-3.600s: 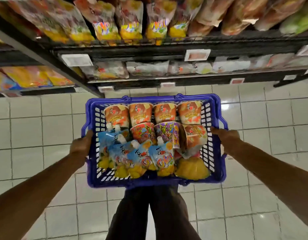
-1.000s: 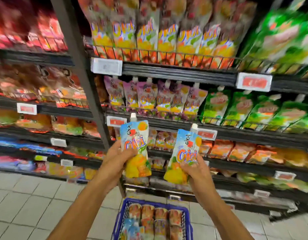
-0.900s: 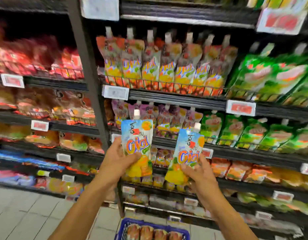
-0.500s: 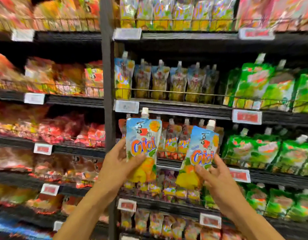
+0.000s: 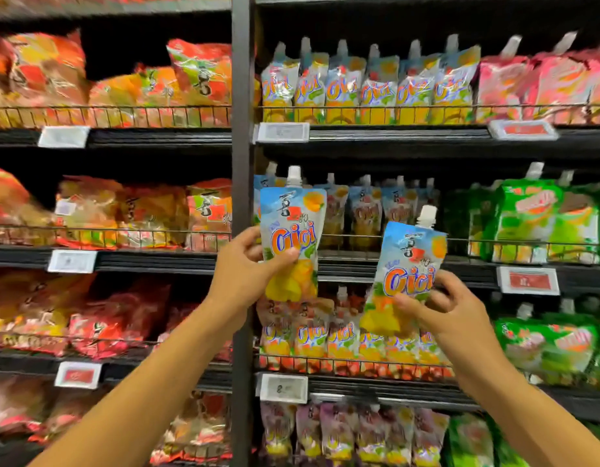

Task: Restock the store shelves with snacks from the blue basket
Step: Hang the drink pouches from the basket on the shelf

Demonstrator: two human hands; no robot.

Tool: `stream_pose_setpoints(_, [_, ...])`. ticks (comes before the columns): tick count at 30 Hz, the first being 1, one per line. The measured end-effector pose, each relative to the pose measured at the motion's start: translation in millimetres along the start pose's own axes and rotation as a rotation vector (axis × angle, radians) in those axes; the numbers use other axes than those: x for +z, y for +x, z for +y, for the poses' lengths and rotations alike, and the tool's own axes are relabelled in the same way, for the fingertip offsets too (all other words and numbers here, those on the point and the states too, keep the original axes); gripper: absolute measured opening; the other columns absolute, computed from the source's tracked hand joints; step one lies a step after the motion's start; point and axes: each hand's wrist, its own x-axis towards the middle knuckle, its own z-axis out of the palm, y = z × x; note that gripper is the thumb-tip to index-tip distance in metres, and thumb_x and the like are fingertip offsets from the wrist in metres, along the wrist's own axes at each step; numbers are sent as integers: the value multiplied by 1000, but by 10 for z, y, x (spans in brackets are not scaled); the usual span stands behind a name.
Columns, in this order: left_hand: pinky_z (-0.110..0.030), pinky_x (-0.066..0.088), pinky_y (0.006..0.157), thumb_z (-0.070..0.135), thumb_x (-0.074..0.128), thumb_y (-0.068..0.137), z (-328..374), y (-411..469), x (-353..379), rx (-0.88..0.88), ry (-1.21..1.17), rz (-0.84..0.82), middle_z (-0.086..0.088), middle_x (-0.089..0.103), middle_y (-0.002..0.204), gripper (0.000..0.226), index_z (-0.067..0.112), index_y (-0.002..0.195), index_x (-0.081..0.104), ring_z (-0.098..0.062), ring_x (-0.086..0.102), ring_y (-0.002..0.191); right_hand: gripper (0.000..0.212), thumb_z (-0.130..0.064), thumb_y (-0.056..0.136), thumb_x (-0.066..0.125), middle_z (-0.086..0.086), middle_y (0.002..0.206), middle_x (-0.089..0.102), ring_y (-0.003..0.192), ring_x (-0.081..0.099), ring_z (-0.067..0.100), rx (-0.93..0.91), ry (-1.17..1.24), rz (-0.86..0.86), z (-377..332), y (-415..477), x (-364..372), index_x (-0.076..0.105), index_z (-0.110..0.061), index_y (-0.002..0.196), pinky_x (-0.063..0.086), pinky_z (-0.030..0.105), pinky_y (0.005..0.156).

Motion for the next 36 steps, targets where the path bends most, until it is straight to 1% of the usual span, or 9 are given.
stream_pose_setpoints(4, [-27, 61, 69, 14, 81, 78, 151, 349, 24, 64, 22, 17, 0, 77, 99, 49, 15, 122, 61, -13, 75, 88, 51, -23, 68, 79, 0, 93, 78, 80, 75, 17, -51, 25, 35, -112, 228, 153, 55, -25, 113, 58, 26, 55])
stream_pose_setpoints(8, [-29, 61, 73, 17, 83, 76, 285, 702, 117, 163, 92, 113, 7, 76, 93, 38, 26, 107, 63, -6, 73, 87, 52, -27, 67, 79, -3, 98, 77, 92, 74, 14, -131, 35, 55, -217, 454, 238, 54, -30, 113, 59, 24, 67])
stream_pose_setpoints(12, [-35, 61, 82, 17, 83, 76, 280, 989, 236, 214, 208, 187, 6, 73, 102, 43, 21, 114, 63, -8, 71, 94, 60, -37, 64, 81, -2, 112, 70, 109, 66, 17, -189, 7, 76, -264, 635, 281, 56, -28, 117, 56, 42, 91])
stream_pose_setpoints(16, [-44, 56, 89, 22, 85, 74, 149, 1151, 306, 198, 319, 233, 6, 74, 104, 41, 25, 109, 64, -13, 69, 98, 58, -42, 60, 82, 0, 113, 71, 108, 67, 17, -221, 10, 91, -281, 795, 275, 57, -33, 111, 55, 47, 93])
stream_pose_setpoints(23, [-43, 58, 86, 22, 85, 74, -80, 1196, 320, 205, 450, 296, 9, 72, 101, 39, 25, 107, 64, -10, 69, 94, 47, -21, 76, 83, 1, 113, 69, 107, 66, 16, -277, 8, 129, -307, 1057, 229, 56, -28, 113, 57, 46, 91])
stream_pose_setpoints(28, [-35, 57, 85, 22, 83, 76, -175, 1202, 315, 211, 542, 276, 9, 67, 103, 39, 23, 105, 57, -12, 66, 96, 50, -24, 75, 83, -9, 109, 68, 100, 66, 2, -303, -24, 100, -227, 1092, 241, 55, -26, 115, 60, 37, 84])
stream_pose_setpoints(32, [-10, 45, 63, 22, 83, 76, -213, 1201, 297, 193, 618, 242, 7, 62, 103, 48, 23, 104, 44, -8, 62, 87, 45, -23, 74, 83, -9, 108, 67, 96, 65, -2, -328, -61, 71, -163, 1131, 286, 53, -38, 104, 58, 20, 73])
stream_pose_setpoints(34, [-9, 40, 55, 23, 84, 75, -239, 1188, 283, 192, 670, 275, 6, 60, 98, 50, 20, 101, 42, -9, 60, 81, 46, -21, 74, 84, -12, 104, 66, 92, 64, -7, -335, -79, 67, -164, 1175, 323, 52, -40, 102, 55, 13, 68])
stream_pose_setpoints(36, [-17, 49, 58, 24, 84, 76, -261, 1178, 277, 177, 711, 303, -2, 64, 102, 50, 16, 102, 42, -16, 65, 85, 48, -21, 73, 85, -15, 103, 66, 92, 63, -9, -342, -109, 69, -174, 1233, 366, 52, -40, 102, 55, 12, 68])
